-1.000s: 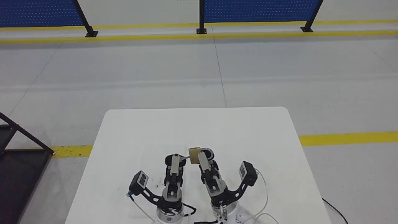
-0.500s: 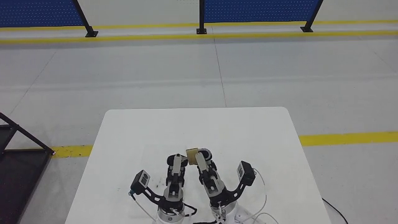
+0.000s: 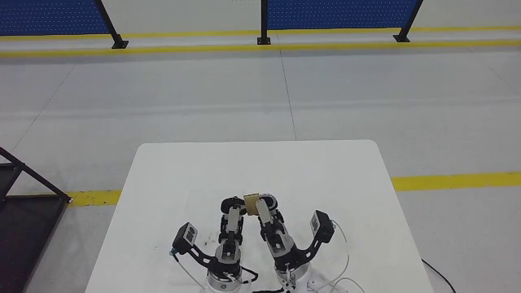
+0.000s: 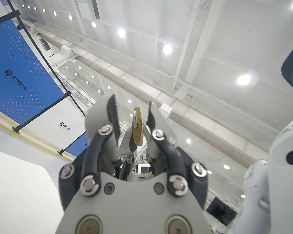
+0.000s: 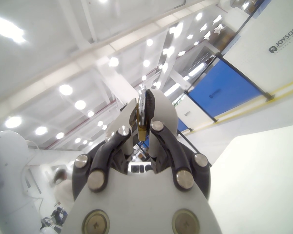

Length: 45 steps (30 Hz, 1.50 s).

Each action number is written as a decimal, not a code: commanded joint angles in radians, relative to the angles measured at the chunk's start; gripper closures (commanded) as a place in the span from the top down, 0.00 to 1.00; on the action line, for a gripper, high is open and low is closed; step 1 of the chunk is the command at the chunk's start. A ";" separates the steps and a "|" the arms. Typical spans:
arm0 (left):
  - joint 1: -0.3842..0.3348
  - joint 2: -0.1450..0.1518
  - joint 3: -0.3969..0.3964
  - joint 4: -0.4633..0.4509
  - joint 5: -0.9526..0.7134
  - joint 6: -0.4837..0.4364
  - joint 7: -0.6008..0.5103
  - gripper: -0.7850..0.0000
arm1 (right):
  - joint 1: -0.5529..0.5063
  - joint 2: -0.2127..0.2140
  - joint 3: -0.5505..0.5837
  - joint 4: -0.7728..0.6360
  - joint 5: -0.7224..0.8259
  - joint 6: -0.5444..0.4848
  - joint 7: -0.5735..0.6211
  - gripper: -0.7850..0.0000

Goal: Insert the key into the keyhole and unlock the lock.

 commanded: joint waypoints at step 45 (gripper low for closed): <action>0.100 0.106 -0.088 -0.009 -0.102 -0.170 -0.171 0.70 | -0.121 0.031 0.123 -0.106 0.136 -0.015 0.255 0.00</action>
